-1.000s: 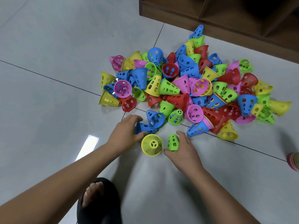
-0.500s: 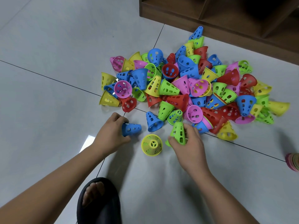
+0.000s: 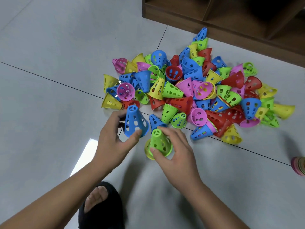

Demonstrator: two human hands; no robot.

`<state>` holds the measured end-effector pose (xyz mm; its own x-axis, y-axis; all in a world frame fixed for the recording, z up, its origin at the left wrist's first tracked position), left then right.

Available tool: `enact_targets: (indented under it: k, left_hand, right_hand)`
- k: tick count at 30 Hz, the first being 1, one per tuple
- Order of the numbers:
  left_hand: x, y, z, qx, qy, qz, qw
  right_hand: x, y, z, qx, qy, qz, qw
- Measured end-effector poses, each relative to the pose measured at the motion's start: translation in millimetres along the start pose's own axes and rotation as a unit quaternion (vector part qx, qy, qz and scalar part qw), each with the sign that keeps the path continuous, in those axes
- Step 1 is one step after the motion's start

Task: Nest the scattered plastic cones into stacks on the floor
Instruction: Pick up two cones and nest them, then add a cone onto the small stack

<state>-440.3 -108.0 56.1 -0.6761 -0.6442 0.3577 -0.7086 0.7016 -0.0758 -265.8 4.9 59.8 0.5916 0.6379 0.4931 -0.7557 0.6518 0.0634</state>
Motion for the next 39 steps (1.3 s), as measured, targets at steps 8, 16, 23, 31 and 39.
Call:
enact_targets:
  k: [8,16,23,31,39]
  left_hand:
    - [-54.7,-20.2,-12.3,-0.053,0.082,0.114,0.989]
    - [-80.6,-25.8,23.0,-0.068,0.181,0.192,0.962]
    - [-72.1,8.1,25.3,-0.031,0.126,0.171,0.977]
    - [-103.1,60.0,59.0,-0.068,0.271,0.21,0.937]
    - [-108.3,60.9,102.4,-0.115,0.413,0.221,0.876]
  right_hand:
    - [-18.1,-21.0,-65.0,-0.077,-0.068,0.082,0.991]
    - [23.3,7.6,-84.8,-0.046,-0.131,0.019,0.99]
    - [22.3,44.2,-101.1,-0.041,-0.253,0.044,0.966]
    - [19.1,56.1,-103.6,-0.05,-0.336,0.056,0.939]
    - [12.9,56.7,-115.8,-0.051,-0.321,0.082,0.942]
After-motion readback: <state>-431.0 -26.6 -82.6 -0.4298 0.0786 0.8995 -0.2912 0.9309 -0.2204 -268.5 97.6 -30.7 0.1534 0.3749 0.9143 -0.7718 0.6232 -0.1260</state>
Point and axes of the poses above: each hand's wrist, its own y-axis towards the middle knuckle, its own x-axis out of the back of the hand, z = x × y, the point moved 10 cm from there along y, towards the middle knuckle, and after that the axes turned 8 degrees about x, right-handed, at the moved point
